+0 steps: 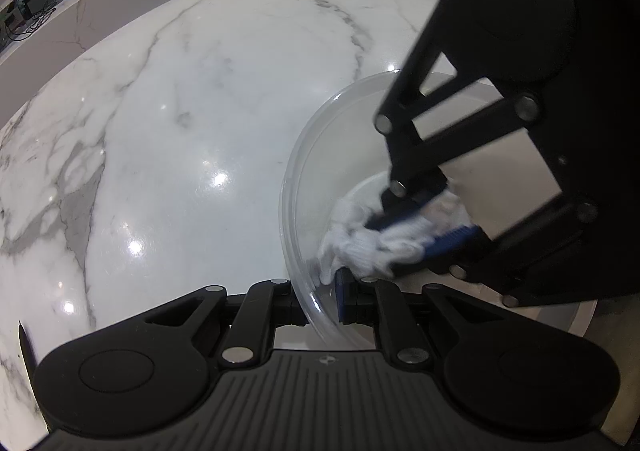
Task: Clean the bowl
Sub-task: 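Rub the cloth around the bowl bottom with the right tool while the left holds the rim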
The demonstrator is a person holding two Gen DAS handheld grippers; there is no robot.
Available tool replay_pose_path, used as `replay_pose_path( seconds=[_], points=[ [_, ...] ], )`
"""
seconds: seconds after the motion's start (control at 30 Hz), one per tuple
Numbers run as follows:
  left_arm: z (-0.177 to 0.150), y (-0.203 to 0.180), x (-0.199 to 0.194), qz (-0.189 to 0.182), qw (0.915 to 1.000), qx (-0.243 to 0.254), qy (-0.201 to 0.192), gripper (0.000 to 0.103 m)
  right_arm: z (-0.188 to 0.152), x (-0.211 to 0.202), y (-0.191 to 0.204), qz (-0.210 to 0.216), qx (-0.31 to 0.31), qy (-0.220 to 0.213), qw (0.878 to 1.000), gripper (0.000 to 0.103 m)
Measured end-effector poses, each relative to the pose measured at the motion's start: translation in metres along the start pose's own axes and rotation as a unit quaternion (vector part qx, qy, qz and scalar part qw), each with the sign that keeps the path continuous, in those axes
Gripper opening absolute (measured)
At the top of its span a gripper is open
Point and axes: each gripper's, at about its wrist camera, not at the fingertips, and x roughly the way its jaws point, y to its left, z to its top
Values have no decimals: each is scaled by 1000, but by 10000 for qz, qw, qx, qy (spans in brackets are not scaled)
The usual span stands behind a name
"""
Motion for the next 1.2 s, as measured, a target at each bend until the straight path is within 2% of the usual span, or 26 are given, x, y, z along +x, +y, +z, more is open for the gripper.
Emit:
replay_pose_path(
  seconds=[0.2,0.37,0.43,0.63,0.8,1.03,1.2],
  points=[
    [1,0,0,4,10000,7,-2,10,-1,-10,10,368,-38,201,9991,18],
    [-3,-16,-12,16,10000,-23,4,10,-1,-13,12,466,-38,558,9973,18],
    [-4,-10,-8,16,10000,9,1,10,-1,-13,11,455,-23,688,9966,18],
    [-7,-16,-8,136,9996,252,-49,12,-5,-11,8,265,-11,936,9953,18],
    [-11,-16,-7,308,9987,363,-176,13,-8,-12,6,-41,-45,862,9963,18],
    [-26,-18,-17,549,9971,-109,-506,13,-12,-16,8,-456,-53,633,9969,18],
    [-24,-15,-22,624,9969,-116,-468,15,-17,-23,16,-562,50,508,9971,17]
  ],
)
